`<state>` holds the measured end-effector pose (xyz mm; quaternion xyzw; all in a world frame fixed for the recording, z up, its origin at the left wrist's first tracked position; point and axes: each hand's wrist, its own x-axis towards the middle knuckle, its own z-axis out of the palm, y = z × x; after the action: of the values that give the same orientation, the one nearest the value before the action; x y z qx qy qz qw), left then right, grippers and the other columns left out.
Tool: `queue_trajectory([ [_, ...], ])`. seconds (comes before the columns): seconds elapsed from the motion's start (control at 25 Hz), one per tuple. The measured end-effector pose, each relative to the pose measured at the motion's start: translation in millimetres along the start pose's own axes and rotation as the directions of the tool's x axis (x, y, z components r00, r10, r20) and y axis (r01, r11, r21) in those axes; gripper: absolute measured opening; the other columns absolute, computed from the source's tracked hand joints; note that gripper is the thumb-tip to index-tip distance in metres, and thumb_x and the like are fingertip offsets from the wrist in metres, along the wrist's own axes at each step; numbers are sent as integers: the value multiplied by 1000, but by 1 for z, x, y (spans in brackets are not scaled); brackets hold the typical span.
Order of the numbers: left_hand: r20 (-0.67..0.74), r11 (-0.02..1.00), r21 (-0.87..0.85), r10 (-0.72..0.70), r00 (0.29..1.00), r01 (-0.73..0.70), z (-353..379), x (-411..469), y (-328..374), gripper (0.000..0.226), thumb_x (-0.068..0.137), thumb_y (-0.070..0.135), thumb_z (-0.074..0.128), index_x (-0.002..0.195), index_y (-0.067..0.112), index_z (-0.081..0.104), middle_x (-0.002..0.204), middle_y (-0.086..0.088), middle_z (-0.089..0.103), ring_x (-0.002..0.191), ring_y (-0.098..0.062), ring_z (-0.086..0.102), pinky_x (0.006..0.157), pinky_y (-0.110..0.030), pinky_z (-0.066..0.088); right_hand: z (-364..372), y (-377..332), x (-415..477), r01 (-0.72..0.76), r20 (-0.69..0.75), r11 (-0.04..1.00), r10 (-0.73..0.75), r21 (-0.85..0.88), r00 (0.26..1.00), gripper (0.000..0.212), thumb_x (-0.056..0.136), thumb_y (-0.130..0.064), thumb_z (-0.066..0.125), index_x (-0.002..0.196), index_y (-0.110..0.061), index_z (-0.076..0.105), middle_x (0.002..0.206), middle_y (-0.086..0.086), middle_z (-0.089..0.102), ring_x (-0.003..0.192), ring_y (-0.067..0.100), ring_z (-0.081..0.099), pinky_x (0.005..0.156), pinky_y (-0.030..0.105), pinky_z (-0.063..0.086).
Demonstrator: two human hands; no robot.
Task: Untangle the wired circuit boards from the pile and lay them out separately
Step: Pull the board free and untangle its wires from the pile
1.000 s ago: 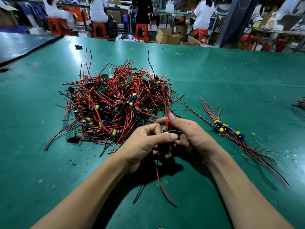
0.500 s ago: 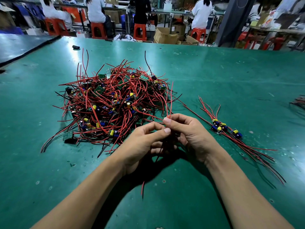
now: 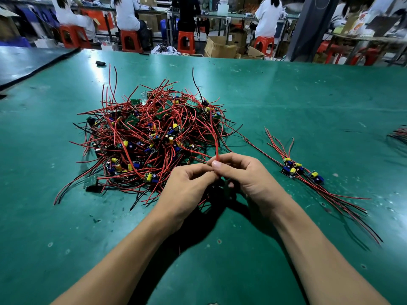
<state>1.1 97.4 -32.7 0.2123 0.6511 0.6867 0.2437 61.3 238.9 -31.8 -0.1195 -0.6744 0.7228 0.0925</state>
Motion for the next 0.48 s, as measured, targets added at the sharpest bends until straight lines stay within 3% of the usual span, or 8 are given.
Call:
queue_trajectory([
  [0.08,13,998,47,35,999,-36,-1,0,-2,20,93,13,63,85,20,80,81,-7,77,74,-17,71,71,-29,56,1,1,-1,-16,19,1000,15,6,1000,14,86,-23,75,98,-15,77,84,6,70,67,7,61,57,18,46],
  [0.16,29,994,96,42,999,-45,-1,0,-3,19,94,15,63,87,20,80,83,-5,77,76,-18,72,71,-31,57,2,2,-1,-94,62,992,90,80,994,16,92,-18,70,104,-10,76,95,20,74,75,18,68,65,28,58],
  [0.24,36,995,91,27,999,-30,-1,0,-3,18,94,14,63,89,18,80,83,-3,78,74,-16,72,70,-28,58,2,2,-1,-138,82,983,128,125,988,19,94,-18,67,107,-7,76,106,30,71,82,28,68,76,38,61],
  [0.48,-1,976,-175,-135,991,133,2,4,3,17,92,6,62,85,4,77,70,-13,70,56,-22,65,53,-27,56,9,5,4,-60,-16,981,64,183,998,22,92,-28,71,97,-7,77,83,16,69,57,18,62,50,25,51],
])
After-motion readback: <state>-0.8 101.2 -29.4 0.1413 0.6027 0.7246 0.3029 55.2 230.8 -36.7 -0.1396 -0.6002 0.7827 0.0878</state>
